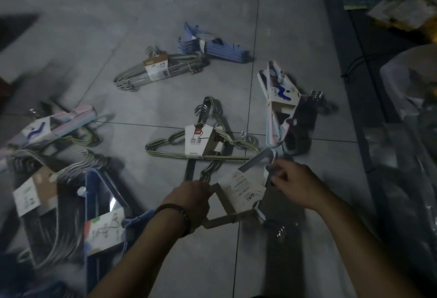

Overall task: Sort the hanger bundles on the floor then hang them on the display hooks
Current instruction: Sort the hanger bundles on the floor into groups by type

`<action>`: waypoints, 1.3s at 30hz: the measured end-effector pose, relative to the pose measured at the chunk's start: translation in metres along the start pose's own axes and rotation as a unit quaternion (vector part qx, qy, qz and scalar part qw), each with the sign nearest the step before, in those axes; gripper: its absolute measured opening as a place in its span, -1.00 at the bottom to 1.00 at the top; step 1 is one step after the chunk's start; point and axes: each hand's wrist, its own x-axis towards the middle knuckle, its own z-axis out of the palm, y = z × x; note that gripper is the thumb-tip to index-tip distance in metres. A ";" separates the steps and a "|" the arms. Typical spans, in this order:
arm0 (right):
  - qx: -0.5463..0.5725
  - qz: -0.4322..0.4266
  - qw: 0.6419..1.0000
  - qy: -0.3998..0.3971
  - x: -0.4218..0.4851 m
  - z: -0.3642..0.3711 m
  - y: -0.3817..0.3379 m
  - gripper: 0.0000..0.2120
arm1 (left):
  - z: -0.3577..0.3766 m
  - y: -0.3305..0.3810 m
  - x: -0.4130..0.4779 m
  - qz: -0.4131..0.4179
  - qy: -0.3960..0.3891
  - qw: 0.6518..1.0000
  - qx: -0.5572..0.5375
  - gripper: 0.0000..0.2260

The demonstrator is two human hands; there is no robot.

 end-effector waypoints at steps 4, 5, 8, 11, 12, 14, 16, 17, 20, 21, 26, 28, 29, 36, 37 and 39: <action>-0.041 -0.172 0.984 0.005 0.001 0.002 -0.013 -0.27 | -0.033 -0.013 -0.019 -0.004 -0.002 0.999 -0.046 -0.81; -0.062 -0.193 0.979 -0.005 0.001 0.002 -0.015 -0.17 | -0.039 -0.015 -0.022 0.003 -0.012 0.999 -0.049 -0.81; -0.146 -0.270 0.951 0.041 0.006 0.003 -0.021 -0.01 | -0.061 -0.022 -0.032 0.011 -0.005 0.998 -0.070 -0.82; -0.155 -0.375 0.901 0.150 0.015 0.004 -0.031 -0.19 | -0.083 -0.023 -0.032 0.041 0.010 0.995 -0.086 -0.85; -0.150 -0.396 0.891 0.166 0.016 0.002 -0.036 -0.23 | -0.090 -0.022 -0.030 0.056 0.011 0.996 -0.072 -0.83; -0.132 -0.426 0.878 0.176 0.014 0.000 -0.047 -0.29 | -0.099 -0.019 -0.019 0.073 0.005 0.996 -0.051 -0.80; -0.125 -0.456 0.861 0.191 0.010 -0.004 -0.057 -0.31 | -0.106 -0.014 -0.005 0.089 0.018 0.996 -0.018 -0.80; -0.128 -0.463 0.856 0.190 0.010 -0.006 -0.058 -0.34 | -0.109 -0.011 0.000 0.096 0.021 0.995 -0.003 -0.79; -0.101 -0.460 0.861 0.192 0.012 -0.020 -0.059 -0.51 | -0.121 -0.020 0.019 0.135 -0.076 0.984 -0.086 -0.74; -0.067 -0.445 0.872 0.193 0.011 -0.022 -0.059 -0.59 | -0.128 -0.029 0.025 0.136 -0.172 0.955 -0.200 -0.67; 0.171 -0.234 0.915 0.280 0.011 -0.023 -0.054 -0.48 | -0.151 -0.058 0.044 0.139 -0.383 0.694 -0.593 -0.49; 0.260 -0.139 0.902 0.314 0.019 -0.029 -0.058 -0.53 | -0.135 -0.034 0.049 0.164 -0.309 0.729 -0.589 -0.51; 0.305 -0.102 0.890 0.323 0.024 -0.034 -0.062 -0.58 | -0.125 -0.014 0.050 0.159 -0.239 0.776 -0.562 -0.51; 0.520 0.074 0.786 0.326 0.066 -0.067 -0.061 -0.58 | -0.056 0.108 0.083 0.166 -0.061 0.871 -0.458 -0.48; 0.528 0.098 0.783 0.314 0.072 -0.073 -0.057 -0.56 | -0.046 0.117 0.088 0.160 -0.035 0.878 -0.450 -0.48; 0.533 0.122 0.787 0.286 0.086 -0.083 -0.044 -0.54 | -0.035 0.135 0.096 0.152 0.013 0.890 -0.429 -0.52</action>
